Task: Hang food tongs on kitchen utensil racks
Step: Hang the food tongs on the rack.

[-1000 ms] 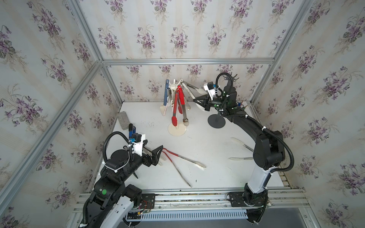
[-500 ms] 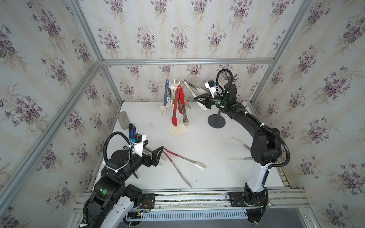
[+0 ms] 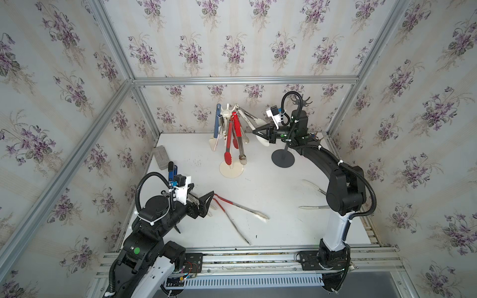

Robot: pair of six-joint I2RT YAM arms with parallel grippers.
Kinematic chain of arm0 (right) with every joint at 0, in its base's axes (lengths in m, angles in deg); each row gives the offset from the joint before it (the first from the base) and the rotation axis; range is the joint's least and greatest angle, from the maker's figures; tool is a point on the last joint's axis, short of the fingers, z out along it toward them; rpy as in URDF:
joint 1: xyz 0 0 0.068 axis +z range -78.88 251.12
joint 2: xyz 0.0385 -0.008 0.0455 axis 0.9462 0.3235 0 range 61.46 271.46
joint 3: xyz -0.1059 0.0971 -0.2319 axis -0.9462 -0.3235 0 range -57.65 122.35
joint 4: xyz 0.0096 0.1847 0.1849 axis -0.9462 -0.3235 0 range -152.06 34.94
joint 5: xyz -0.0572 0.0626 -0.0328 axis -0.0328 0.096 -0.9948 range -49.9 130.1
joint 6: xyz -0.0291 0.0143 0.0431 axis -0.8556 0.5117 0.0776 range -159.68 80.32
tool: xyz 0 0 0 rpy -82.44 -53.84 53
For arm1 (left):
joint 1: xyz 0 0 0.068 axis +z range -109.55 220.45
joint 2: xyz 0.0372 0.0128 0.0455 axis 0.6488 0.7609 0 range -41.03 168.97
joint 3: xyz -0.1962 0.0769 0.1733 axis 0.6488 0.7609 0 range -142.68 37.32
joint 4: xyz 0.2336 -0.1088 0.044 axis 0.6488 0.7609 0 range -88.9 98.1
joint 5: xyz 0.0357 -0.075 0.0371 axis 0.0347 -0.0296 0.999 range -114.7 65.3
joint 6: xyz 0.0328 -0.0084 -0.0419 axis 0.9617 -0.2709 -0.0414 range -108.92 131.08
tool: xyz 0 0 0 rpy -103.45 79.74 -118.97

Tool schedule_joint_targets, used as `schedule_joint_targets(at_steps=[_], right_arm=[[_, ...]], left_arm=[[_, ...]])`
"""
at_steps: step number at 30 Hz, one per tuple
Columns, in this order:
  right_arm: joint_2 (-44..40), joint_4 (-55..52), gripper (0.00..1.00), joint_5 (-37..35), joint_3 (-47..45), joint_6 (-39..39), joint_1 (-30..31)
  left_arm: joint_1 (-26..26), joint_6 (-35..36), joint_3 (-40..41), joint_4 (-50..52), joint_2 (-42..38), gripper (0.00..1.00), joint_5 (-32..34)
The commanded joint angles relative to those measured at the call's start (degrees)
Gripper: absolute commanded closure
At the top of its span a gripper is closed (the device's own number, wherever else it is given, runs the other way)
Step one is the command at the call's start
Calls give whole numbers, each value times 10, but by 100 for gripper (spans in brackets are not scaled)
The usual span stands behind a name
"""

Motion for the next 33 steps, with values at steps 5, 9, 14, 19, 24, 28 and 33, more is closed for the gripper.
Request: schedule_joint_targets(at_steps=[5, 9, 14, 19, 24, 28, 33], right_arm=[[14, 29, 100, 26, 17, 8, -1], [22, 42, 100, 33, 25, 23, -2], [25, 52, 100, 47, 22, 37, -2], [28, 46, 100, 49, 23, 36, -2], [33, 46, 100, 53, 24, 42, -2], [35, 46, 100, 59, 25, 48, -1], [34, 36, 100, 73, 22, 42, 1]], left_arm=[[0, -2, 4, -11, -3, 1, -7], [0, -3, 7, -12, -7, 1, -7], [0, -3, 9, -11, -9, 1, -6], [0, -2, 11, -11, -8, 1, -7], [0, -2, 11, -11, -6, 1, -7], [0, -2, 10, -10, -6, 1, -7], [0, -3, 11, -10, -7, 1, -7]])
